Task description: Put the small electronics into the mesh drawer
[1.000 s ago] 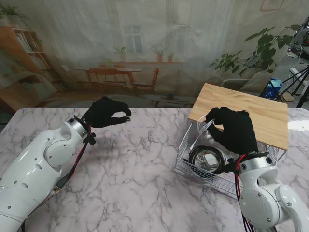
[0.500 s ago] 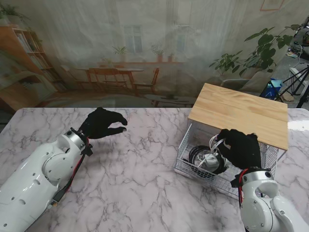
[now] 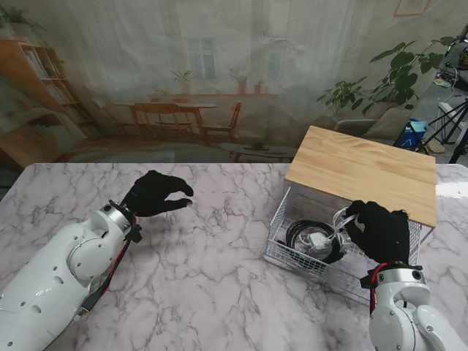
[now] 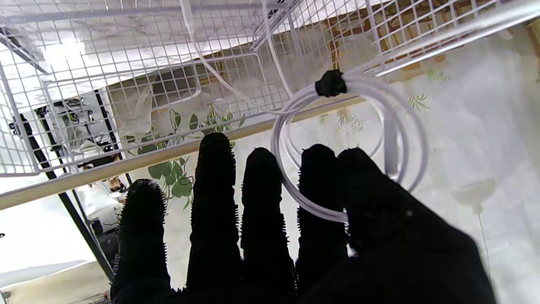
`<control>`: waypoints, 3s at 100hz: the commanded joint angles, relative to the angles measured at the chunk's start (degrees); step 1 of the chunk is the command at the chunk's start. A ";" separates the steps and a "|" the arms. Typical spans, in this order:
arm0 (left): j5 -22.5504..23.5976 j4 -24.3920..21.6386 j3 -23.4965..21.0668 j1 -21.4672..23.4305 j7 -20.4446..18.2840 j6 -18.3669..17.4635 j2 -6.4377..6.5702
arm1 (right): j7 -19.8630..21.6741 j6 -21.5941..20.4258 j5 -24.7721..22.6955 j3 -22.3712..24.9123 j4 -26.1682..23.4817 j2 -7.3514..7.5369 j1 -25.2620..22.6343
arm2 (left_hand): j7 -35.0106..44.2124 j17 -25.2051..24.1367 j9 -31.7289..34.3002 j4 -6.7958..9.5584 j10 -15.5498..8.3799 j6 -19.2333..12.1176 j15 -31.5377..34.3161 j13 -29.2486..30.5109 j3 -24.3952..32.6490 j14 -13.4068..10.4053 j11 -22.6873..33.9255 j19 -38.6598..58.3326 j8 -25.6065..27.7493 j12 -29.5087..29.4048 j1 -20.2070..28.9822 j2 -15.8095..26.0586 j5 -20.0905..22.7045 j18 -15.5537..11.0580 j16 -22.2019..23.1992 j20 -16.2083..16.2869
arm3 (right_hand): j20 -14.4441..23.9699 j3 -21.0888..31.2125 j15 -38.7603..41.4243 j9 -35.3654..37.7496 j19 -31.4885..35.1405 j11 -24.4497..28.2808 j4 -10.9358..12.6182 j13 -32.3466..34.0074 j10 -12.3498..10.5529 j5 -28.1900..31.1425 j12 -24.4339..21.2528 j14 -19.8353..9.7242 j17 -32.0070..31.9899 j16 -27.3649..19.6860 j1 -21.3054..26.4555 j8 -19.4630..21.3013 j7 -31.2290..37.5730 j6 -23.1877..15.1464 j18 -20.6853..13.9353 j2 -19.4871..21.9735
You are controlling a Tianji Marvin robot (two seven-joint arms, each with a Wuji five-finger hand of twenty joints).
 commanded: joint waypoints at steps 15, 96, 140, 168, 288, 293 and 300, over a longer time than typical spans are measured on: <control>0.21 0.04 0.10 0.00 -1.07 0.45 0.01 | -1.20 -0.94 0.09 2.54 -2.82 -0.42 -2.53 | -0.64 -0.87 0.40 0.08 0.41 0.73 0.66 0.41 -0.03 0.43 -1.22 0.97 0.09 0.47 0.61 1.40 -0.43 1.87 0.37 1.26 | -0.23 0.30 -4.02 -0.40 -0.88 -0.74 1.04 -0.43 -1.02 0.31 -0.43 -0.08 -1.14 -0.36 2.35 -0.33 2.59 -5.36 -0.88 2.59; 0.02 0.72 1.00 0.31 -1.12 1.42 0.01 | 13.72 9.33 -4.89 -0.38 3.27 2.02 2.90 | -0.43 -1.03 0.35 0.09 0.53 0.89 0.73 0.27 -0.02 0.55 -1.15 0.94 0.14 0.51 0.66 1.46 -0.25 1.91 0.43 1.35 | 1.46 2.57 -12.25 -9.51 -3.26 -14.06 7.55 -5.91 2.48 -3.64 -14.99 1.56 -2.38 -3.74 -15.14 -18.43 -32.41 8.42 -1.15 -8.55; -0.26 1.04 1.24 0.29 -0.94 1.51 -0.05 | 14.52 9.30 -7.65 -1.22 2.74 2.35 4.96 | -0.34 -1.01 0.42 0.12 0.61 0.94 0.82 0.31 0.03 0.58 -1.00 1.00 0.08 0.58 0.87 1.40 -0.26 1.93 0.49 1.41 | 2.97 3.94 -16.21 -18.70 -3.12 -17.99 9.47 -8.45 3.31 -16.76 -23.55 1.81 -2.42 -5.92 -5.33 -20.14 -42.69 8.65 -1.39 1.22; -0.38 1.32 1.42 0.17 -0.85 1.35 -0.06 | 20.04 9.64 -7.00 -1.00 1.35 2.90 6.00 | -0.16 -1.05 0.56 0.15 -0.28 0.90 0.86 0.36 0.08 0.48 -0.79 1.00 0.10 0.67 1.02 1.41 -0.20 2.02 0.51 1.42 | 2.44 35.85 -18.53 -25.48 -4.65 -17.23 29.22 -11.00 2.84 -24.45 -25.52 0.93 -4.66 -7.31 -10.74 -16.62 -41.69 13.58 0.70 -12.93; 0.50 1.69 0.79 0.72 -0.57 0.93 0.12 | 23.14 3.31 -6.18 -4.39 -7.87 3.42 -3.86 | 0.41 -1.13 1.07 0.17 -1.27 1.00 1.03 0.49 0.09 0.62 -0.10 1.00 -0.07 0.84 1.27 1.47 0.09 1.96 0.62 1.51 | 5.05 -10.22 -18.77 -18.41 -1.65 -14.24 9.24 -9.50 5.20 -10.97 -17.84 3.73 -1.40 -5.77 -20.26 -13.97 -40.62 9.35 -0.79 -1.97; 0.52 1.73 0.86 0.75 -0.52 1.00 0.12 | 24.06 3.26 -6.66 -4.88 -7.98 3.58 -3.95 | 0.45 -1.08 1.09 0.18 -1.34 0.94 1.03 0.49 0.09 0.52 -0.08 1.03 -0.06 0.85 1.30 1.44 0.12 2.01 0.62 1.52 | 5.10 -10.21 -18.46 -18.43 -1.35 -14.29 9.27 -9.55 5.07 -11.00 -17.67 3.63 -1.33 -5.67 -20.17 -13.91 -40.57 9.29 -0.92 -1.89; 0.59 1.75 0.91 0.80 -0.50 1.08 0.12 | 25.20 3.25 -7.09 -5.57 -8.01 3.78 -3.94 | 0.46 -1.11 1.09 0.17 -1.29 0.98 1.02 0.48 0.07 0.54 -0.08 1.03 -0.08 0.85 1.26 1.47 0.12 1.96 0.61 1.52 | 5.16 -10.18 -18.07 -18.13 -0.94 -14.32 9.33 -9.40 4.97 -10.95 -17.49 3.59 -1.15 -5.60 -19.83 -13.87 -40.53 9.38 -0.98 -1.74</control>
